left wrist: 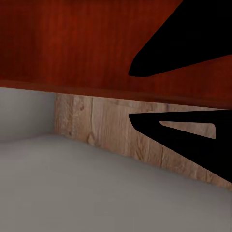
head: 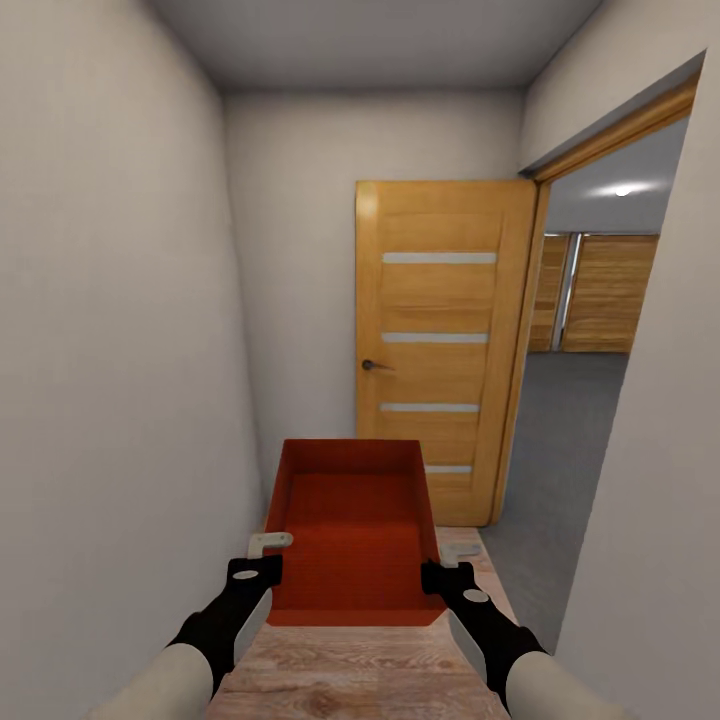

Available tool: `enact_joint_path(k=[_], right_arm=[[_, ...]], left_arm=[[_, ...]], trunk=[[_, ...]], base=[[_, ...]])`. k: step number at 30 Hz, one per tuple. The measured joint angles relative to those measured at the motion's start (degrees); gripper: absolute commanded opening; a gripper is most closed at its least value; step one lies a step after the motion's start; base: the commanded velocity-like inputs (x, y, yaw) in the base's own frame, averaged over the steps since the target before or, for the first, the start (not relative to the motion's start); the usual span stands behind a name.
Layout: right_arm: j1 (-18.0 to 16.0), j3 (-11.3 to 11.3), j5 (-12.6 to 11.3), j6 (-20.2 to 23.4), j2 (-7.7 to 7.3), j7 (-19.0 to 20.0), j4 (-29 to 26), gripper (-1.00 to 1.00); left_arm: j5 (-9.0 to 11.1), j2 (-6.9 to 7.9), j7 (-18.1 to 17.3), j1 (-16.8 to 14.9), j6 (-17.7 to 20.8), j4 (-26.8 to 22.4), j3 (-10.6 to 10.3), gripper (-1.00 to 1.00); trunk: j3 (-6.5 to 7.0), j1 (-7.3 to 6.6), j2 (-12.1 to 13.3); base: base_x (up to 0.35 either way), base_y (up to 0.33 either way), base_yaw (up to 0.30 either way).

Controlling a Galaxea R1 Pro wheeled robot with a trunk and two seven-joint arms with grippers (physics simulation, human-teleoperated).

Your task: Move the two storage containers from the living room to the garage. In the garage, place one container on the floor and stack the other container on top of it (either order is fine).

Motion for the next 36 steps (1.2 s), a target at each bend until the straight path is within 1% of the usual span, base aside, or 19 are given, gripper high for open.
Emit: enact_joint_path(k=[24,27,36], right_arm=[[0.0,-0.01,-0.01,-0.03,0.0,0.0,0.0,-1.0],[0.0,0.05,-0.08,-0.05,-0.04,0.02,0.0,-1.0],[0.0,-0.01,0.02,0.0,0.0,0.01,0.0,-1.0]], left_arm=[[0.0,0.01,0.0,-0.02,0.0,0.0,-0.03,-1.0],[-0.27,-0.08,-0.03,-0.03,-0.01,0.0,0.24,-1.0],[-0.08,-0.02,-0.02,0.0,0.0,0.0,0.09,-1.0]], trunk=[[0.0,0.0,0.0],[0.0,0.0,0.0],[0.0,0.0,0.0]], base=[[0.334,0.001,0.0],[0.334,0.047,0.0],[0.334,0.076,0.0]])
